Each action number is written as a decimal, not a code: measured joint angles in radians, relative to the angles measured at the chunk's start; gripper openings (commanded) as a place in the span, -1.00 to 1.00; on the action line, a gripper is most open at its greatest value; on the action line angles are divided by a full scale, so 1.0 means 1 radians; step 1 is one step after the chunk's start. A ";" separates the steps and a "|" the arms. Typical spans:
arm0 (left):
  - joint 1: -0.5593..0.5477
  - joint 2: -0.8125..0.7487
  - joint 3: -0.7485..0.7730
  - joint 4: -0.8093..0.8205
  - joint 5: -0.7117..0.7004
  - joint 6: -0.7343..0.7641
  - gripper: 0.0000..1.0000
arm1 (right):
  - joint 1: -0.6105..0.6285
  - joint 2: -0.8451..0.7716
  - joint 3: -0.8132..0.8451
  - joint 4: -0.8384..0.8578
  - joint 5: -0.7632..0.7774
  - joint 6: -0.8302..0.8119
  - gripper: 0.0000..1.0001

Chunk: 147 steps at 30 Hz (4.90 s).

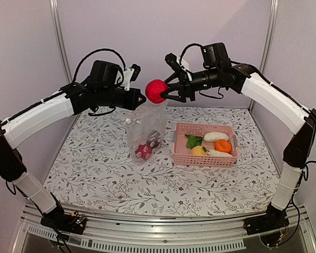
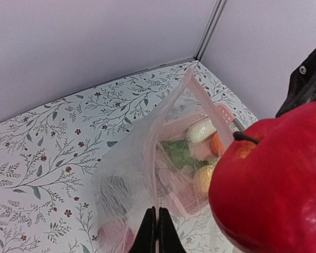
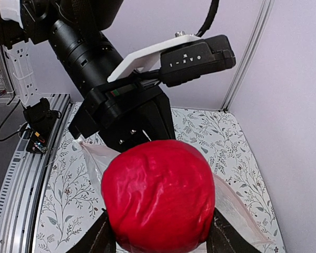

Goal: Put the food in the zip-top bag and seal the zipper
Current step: Place the fake fruit in the zipper food storage bag, then adjust the zipper food storage bag at the center of the board, then pick up the fake fruit from the bin.

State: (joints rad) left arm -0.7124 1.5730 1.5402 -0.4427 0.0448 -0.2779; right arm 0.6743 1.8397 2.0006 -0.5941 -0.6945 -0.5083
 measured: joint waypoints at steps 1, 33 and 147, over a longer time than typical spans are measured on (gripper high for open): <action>0.000 0.000 0.000 0.000 0.000 0.000 -1.00 | 0.000 0.002 -0.006 0.002 0.005 0.000 0.06; 0.000 0.000 0.008 0.004 -0.008 0.001 -1.00 | 0.058 0.003 -0.012 -0.160 0.190 -0.144 0.52; 0.000 0.053 0.049 -0.093 -0.004 0.109 -1.00 | -0.275 0.135 -0.512 -0.255 0.141 -0.011 0.41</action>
State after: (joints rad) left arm -0.7124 1.6260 1.5894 -0.5358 0.0406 -0.1688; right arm 0.3988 1.9743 1.4891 -0.8490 -0.5537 -0.5190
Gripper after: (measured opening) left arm 0.006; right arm 0.705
